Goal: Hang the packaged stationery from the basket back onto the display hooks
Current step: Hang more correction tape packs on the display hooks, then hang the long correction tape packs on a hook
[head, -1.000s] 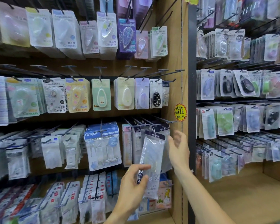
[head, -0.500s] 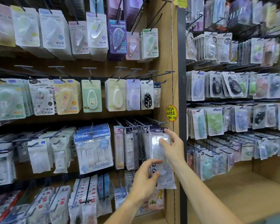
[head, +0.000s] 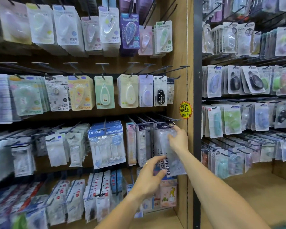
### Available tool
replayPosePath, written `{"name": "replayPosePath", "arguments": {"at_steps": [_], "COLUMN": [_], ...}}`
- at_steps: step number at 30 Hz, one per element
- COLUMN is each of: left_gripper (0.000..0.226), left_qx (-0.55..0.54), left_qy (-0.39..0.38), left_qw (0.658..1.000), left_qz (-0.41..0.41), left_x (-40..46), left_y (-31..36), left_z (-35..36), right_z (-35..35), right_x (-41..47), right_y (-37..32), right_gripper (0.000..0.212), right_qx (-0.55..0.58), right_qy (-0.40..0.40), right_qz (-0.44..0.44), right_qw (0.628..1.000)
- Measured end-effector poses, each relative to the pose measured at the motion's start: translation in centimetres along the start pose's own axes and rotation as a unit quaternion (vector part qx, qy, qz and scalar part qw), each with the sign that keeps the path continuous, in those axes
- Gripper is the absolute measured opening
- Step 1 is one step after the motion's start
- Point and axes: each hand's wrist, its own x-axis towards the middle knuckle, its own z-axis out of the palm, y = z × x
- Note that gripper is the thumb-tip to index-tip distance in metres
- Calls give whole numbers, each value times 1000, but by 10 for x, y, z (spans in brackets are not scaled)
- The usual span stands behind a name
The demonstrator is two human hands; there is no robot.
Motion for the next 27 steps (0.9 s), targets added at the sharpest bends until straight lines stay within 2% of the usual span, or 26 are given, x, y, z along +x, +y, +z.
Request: {"name": "replayPosePath", "arguments": {"at_steps": [5,7,9,14,19,23,27], "left_gripper": [46,46,45,43,43,47,55], "left_qx": [25,43,61,155,213,232,251], "left_qy": [17,23,23,27,-33,-81,-125], "left_qw": [999,999,998,984,966,939,880], "left_qz": [-11,-13,-26,-79,-145,-239,-384], "left_x": [-12,-28,-52,-147,-258,-332,-374], "left_y": [-20,-33,-50,-115,-184,-237,-283], "left_z": [-18,-24,-30,-43,-51,-61,-70], "right_z": [1,-1,2,36,73,98,136], "right_x": [-27,-56,-93,-222,-359,-442,-493], "right_y": [4,5,12,55,94,117,131], "right_gripper": [57,55,48,33,34,36,46], "right_qx": [-50,-19,13,63,69,8,-34], "right_qy": [44,57,37,-113,-255,-382,-461], "right_qz": [-5,-16,-33,12,125,223,319], "right_qw": [998,998,999,991,956,897,827]}}
